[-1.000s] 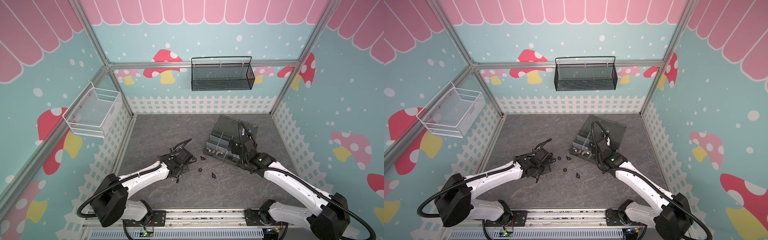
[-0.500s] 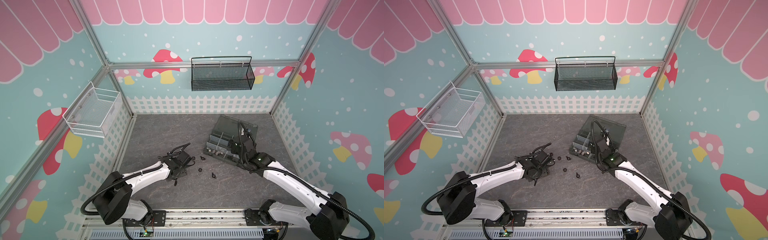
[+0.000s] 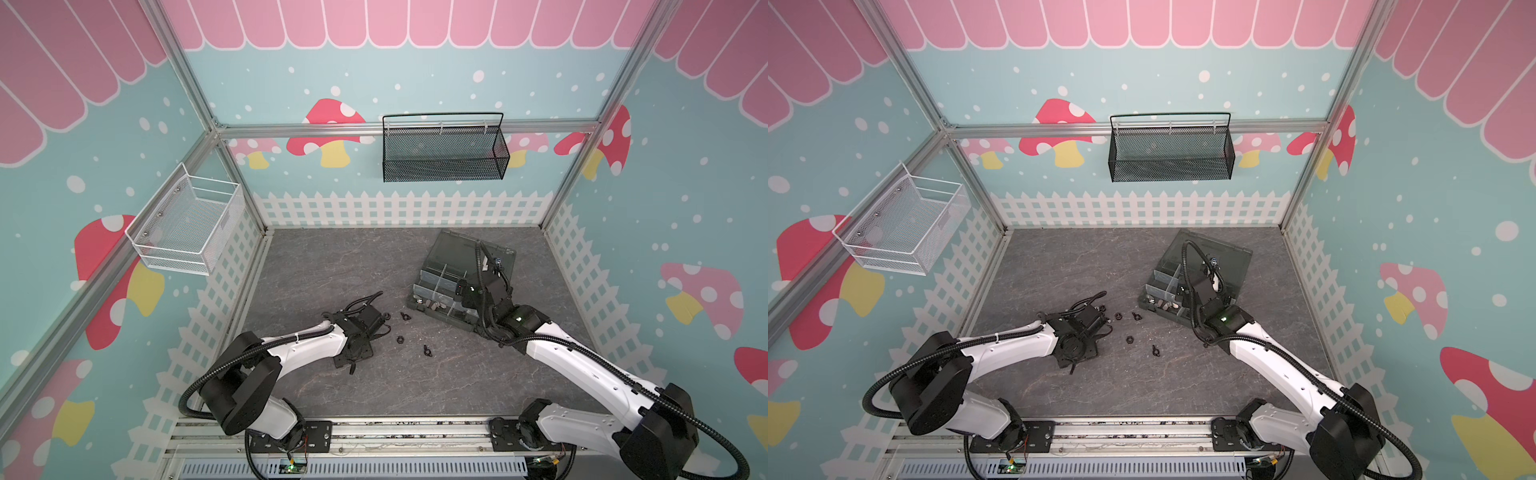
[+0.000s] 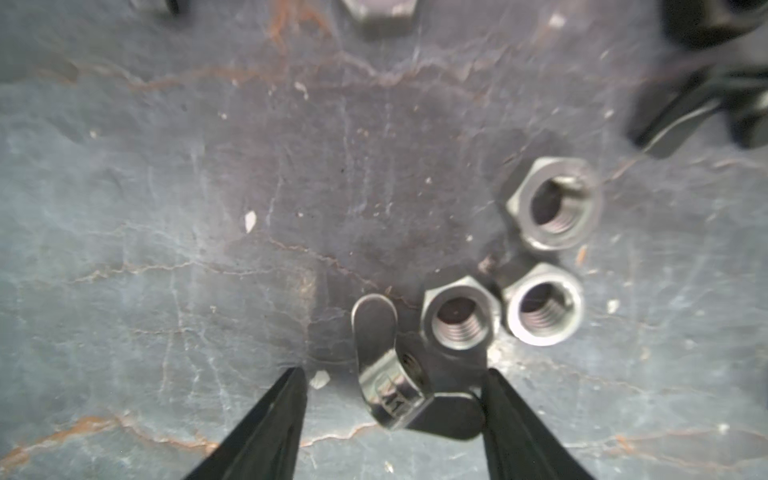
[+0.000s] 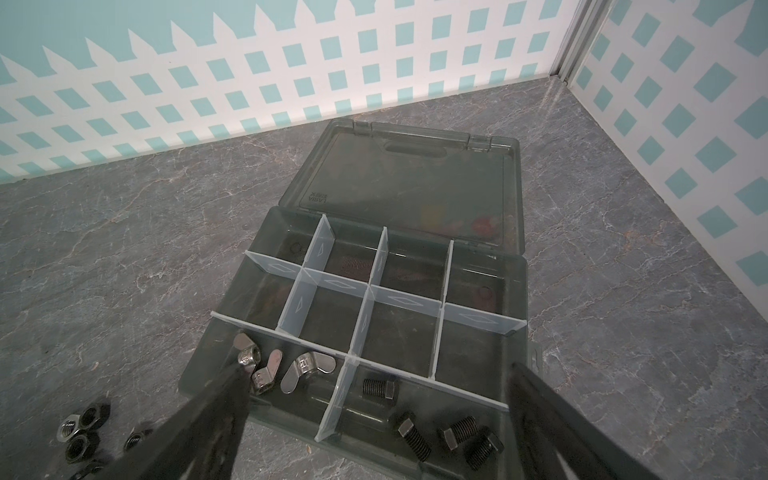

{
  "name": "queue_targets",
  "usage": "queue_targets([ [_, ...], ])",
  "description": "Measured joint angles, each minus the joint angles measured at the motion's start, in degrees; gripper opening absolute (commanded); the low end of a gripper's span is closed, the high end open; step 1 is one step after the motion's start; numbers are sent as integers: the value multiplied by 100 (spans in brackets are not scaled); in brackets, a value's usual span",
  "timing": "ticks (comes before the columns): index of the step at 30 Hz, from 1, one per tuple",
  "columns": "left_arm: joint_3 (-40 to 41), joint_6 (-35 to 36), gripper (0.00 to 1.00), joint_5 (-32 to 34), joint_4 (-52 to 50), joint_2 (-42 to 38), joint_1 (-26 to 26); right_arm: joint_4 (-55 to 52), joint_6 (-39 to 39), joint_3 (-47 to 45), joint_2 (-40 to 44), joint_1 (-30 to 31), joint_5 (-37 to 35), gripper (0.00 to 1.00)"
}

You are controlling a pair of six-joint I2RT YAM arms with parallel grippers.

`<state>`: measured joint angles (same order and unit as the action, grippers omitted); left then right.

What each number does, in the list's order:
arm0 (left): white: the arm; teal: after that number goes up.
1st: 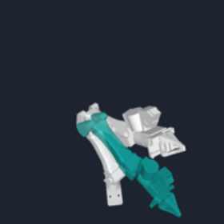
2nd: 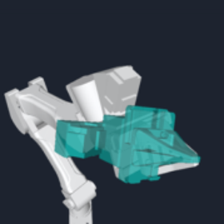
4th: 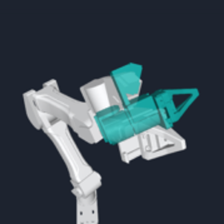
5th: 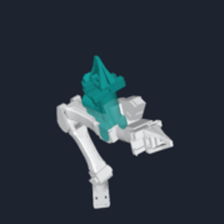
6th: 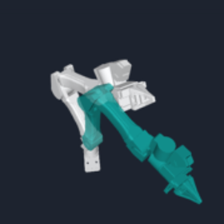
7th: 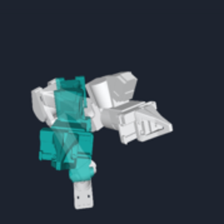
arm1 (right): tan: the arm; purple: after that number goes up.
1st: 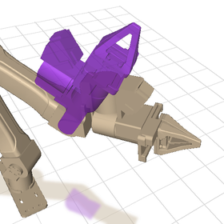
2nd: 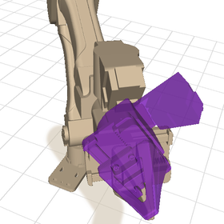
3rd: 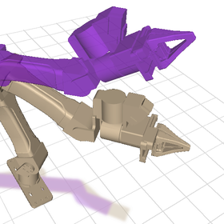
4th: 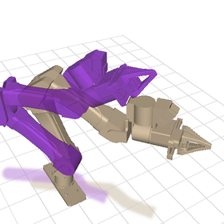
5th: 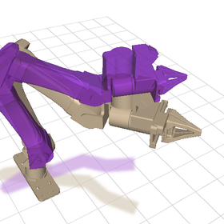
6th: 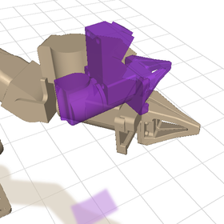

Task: Sort the screws and nuts into containers
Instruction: Pick up the nut from the middle-left of the table.

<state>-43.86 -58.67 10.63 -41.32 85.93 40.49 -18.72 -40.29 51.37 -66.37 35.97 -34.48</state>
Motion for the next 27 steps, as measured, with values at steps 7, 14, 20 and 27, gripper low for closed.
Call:
queue_targets([
  [7,131,-50,58,-129,42,-142,-149,20,0,0,0,0,2,97],
  [14,166,-37,58,-142,28,-181,-393,35,17,0,-20,0,4,97],
  [20,166,66,58,-140,103,-181,-540,39,46,0,-129,0,33,97],
  [27,168,216,57,-142,275,-162,-719,39,63,0,-142,0,90,97],
])
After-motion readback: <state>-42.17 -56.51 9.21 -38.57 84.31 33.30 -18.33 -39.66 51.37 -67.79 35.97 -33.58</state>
